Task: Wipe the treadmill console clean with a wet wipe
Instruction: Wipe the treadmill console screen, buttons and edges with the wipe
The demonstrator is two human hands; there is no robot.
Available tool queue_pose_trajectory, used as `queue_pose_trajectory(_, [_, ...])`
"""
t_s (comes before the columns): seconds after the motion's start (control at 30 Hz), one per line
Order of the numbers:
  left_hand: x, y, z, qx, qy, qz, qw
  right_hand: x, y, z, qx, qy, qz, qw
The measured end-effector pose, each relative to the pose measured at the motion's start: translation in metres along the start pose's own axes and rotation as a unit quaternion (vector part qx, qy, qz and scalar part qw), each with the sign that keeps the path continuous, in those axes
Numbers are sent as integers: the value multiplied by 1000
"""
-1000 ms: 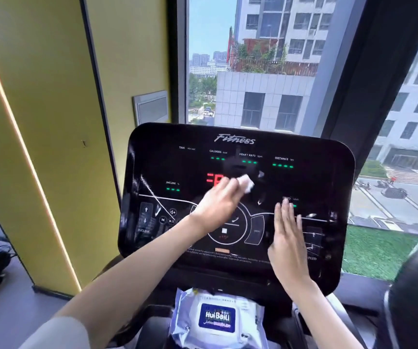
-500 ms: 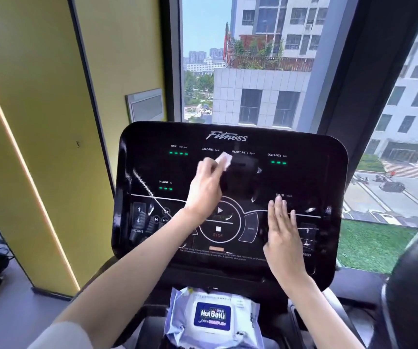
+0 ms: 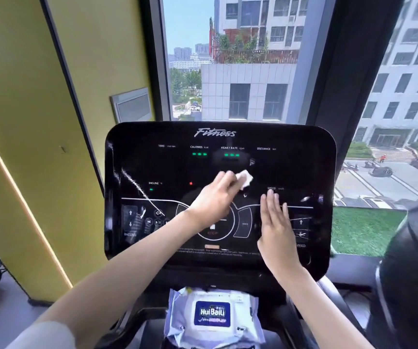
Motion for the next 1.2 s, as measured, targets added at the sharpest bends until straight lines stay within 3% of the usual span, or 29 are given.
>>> queue_pose_trajectory(0.03, [0,-2,1,45,11,76,996,-1,0,0,4,-2,-2,1000])
queue_pose_trajectory(0.07, [6,-1,-1,55,14,95,994,-1,0,0,6,-4,-3,1000])
queue_pose_trajectory(0.13, [17,6,-6,-20,-13,-31,999,-1,0,0,6,-9,-4,1000])
queue_pose_trajectory(0.2, [16,11,-7,-121,-54,-182,974,0,-1,0,3,-9,-3,1000])
queue_pose_trajectory(0.23, [9,12,-4,-136,-56,-189,971,0,-1,-1,1,-10,-2,1000])
queue_pose_trajectory(0.3, [-11,9,6,-53,-25,-62,996,0,-1,-2,-2,-13,-2,1000])
queue_pose_trajectory(0.37, [-15,2,10,36,34,96,994,-1,-1,-3,-2,-13,-4,1000])
queue_pose_trajectory(0.4, [-8,5,6,27,47,99,994,-1,-1,-3,-1,-11,-6,1000])
queue_pose_trajectory(0.5, [10,14,-3,-118,-11,-131,984,-2,0,-2,0,-11,-7,1000])
queue_pose_trajectory(0.57, [2,13,-1,-141,-25,-181,973,-2,0,-3,3,-12,-11,1000])
queue_pose_trajectory(0.63, [-17,6,11,-52,0,-56,997,-3,-1,-6,9,-17,-16,1000])
queue_pose_trajectory(0.7, [-21,-3,17,12,31,89,996,-4,-1,-8,12,-18,-20,1000])
queue_pose_trajectory(0.73, [-15,-3,16,7,25,81,996,-5,-1,-8,14,-15,-22,1000])
queue_pose_trajectory(0.83, [-7,0,12,-111,-54,-143,982,-6,-1,-7,12,-4,-23,1000])
queue_pose_trajectory(0.87, [-13,0,12,-133,-67,-180,972,-7,-1,-7,14,1,-23,1000])
queue_pose_trajectory(0.9, [-22,-1,15,-123,-64,-177,974,-7,-1,-7,16,6,-24,1000])
queue_pose_trajectory(1.0, [-40,-13,29,-45,-22,-30,998,-11,1,-12,17,26,-32,999])
queue_pose_trajectory(1.03, [-36,-14,28,-50,-27,-34,998,-14,0,-14,17,36,-35,999])
queue_pose_trajectory(1.07, [-30,-12,27,-79,-44,-83,992,-17,-2,-15,15,51,-33,998])
queue_pose_trajectory(1.13, [-23,-7,24,-177,-98,-247,948,-25,-9,-16,6,76,-16,997])
queue_pose_trajectory(1.17, [-26,-5,26,-198,-102,-291,930,-28,-14,-17,0,80,-3,997])
queue_pose_trajectory(1.2, [-35,-3,28,-185,-90,-285,936,-32,-19,-17,-5,86,12,996])
Point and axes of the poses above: each hand's wrist, its own y-axis towards the middle knuckle, its own z-axis out of the palm, x = y × z, the point moved 1 cm from there along y, towards the middle knuckle, and after that the axes turned 1 degree about -y, right-handed, at the moved point
